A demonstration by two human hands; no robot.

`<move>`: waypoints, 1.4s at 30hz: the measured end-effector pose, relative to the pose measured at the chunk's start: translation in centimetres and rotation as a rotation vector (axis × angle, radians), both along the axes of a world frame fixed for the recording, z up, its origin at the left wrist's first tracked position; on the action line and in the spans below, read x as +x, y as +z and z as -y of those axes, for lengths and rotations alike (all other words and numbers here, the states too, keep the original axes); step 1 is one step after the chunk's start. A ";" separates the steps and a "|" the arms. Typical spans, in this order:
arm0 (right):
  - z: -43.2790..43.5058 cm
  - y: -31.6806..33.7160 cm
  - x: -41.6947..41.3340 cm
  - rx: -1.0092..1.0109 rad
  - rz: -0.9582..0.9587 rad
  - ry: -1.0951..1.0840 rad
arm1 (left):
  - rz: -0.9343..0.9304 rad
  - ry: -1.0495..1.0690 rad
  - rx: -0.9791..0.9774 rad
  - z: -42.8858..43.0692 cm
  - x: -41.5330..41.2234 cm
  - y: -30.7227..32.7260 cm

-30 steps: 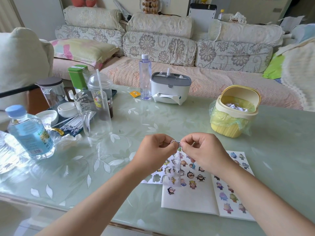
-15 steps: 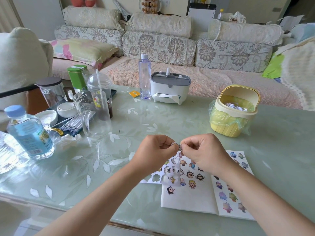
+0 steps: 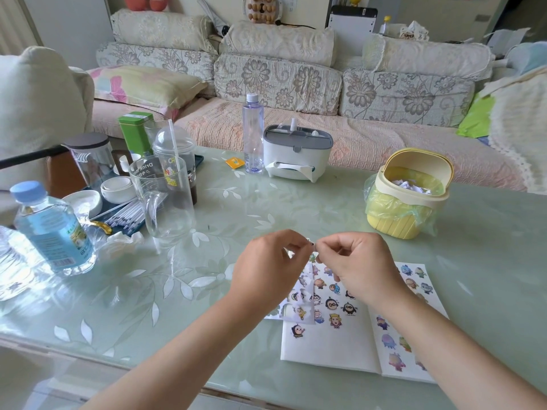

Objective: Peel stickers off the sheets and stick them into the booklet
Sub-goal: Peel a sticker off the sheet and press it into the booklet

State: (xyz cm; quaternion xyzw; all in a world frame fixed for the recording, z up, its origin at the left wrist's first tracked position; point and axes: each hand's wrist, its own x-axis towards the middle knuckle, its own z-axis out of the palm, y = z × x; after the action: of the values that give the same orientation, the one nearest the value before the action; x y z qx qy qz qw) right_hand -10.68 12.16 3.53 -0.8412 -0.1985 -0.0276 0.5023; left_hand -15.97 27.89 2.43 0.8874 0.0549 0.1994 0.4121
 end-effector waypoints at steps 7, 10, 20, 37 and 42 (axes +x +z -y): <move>0.0 0.0 -0.5 -0.091 0.143 -0.036 | -0.086 0.007 -0.176 -0.1 0.5 -0.1; 0.0 -0.1 -0.8 -0.102 0.177 -0.040 | -0.080 -0.011 -0.157 -0.1 0.6 -0.2; 0.7 -0.2 -0.3 -0.008 -0.005 -0.056 | -0.060 -0.117 -0.115 0.9 1.1 -0.3; 4.1 0.5 1.0 0.416 -0.432 -0.054 | -0.022 -0.311 -0.288 4.2 3.4 0.4; 5.2 0.6 1.6 0.397 -0.341 -0.152 | -0.056 -0.342 -0.366 5.4 4.3 0.7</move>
State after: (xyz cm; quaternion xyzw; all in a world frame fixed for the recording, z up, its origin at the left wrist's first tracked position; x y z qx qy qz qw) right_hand -9.11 6.95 4.14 -0.7313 -0.0381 0.0387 0.6799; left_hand -11.62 22.47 3.14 0.7994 -0.0494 0.0888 0.5921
